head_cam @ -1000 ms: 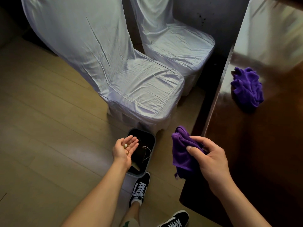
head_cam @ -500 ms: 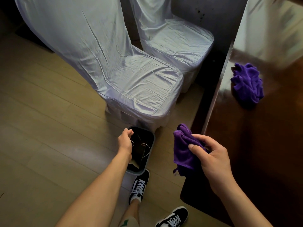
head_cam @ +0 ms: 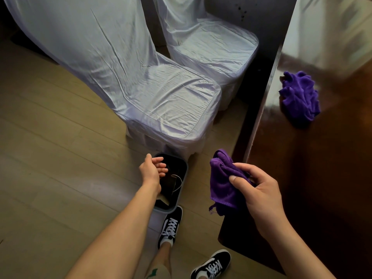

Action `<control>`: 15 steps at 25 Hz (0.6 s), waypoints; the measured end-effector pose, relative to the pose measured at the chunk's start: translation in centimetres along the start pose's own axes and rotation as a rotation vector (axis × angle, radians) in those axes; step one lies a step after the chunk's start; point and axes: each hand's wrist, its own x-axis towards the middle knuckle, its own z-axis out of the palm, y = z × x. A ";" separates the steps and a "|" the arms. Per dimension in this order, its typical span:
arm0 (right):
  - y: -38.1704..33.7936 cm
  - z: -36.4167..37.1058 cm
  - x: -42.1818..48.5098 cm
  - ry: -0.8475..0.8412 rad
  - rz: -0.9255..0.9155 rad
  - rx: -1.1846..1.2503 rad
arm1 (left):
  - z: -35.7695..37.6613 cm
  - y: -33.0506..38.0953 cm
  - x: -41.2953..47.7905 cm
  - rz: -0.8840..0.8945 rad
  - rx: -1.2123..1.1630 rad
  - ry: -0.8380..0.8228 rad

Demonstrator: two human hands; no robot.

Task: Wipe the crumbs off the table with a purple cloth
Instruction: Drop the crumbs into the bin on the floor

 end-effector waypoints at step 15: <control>0.0 -0.6 -0.4 0.018 0.020 0.034 | -1.7 0.4 -0.3 -0.021 -0.012 -0.118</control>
